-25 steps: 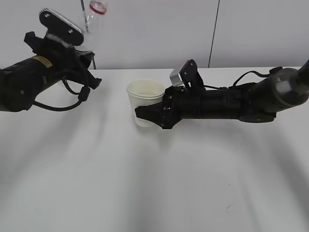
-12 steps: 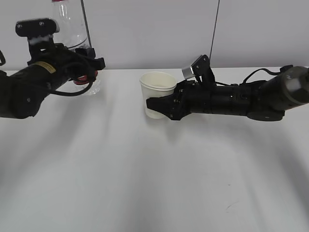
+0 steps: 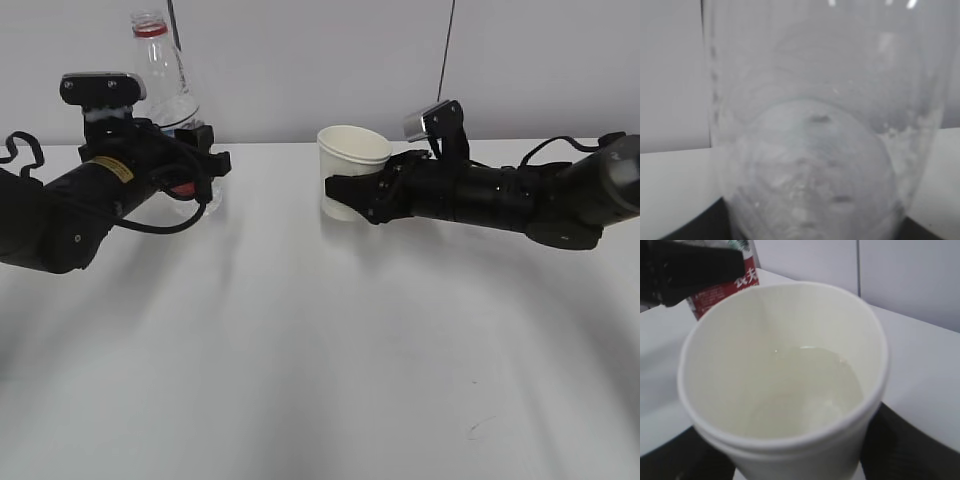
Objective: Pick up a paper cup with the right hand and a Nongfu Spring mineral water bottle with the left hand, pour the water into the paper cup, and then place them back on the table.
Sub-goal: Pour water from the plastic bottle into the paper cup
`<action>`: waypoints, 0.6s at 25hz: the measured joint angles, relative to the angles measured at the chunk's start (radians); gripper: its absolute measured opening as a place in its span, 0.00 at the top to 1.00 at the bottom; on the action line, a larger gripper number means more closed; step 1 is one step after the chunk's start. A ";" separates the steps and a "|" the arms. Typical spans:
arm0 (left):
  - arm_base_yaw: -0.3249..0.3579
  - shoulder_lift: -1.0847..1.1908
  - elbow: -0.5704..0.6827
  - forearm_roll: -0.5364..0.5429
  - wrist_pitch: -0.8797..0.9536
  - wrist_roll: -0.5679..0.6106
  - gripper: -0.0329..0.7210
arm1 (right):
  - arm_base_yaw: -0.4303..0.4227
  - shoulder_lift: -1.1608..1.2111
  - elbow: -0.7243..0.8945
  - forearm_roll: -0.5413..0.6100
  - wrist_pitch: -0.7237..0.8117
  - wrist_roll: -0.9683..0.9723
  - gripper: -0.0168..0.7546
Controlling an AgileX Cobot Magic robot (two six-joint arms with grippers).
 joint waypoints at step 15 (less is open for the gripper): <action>0.000 0.016 0.000 0.033 -0.025 0.068 0.56 | -0.053 0.000 0.000 0.176 0.042 -0.157 0.35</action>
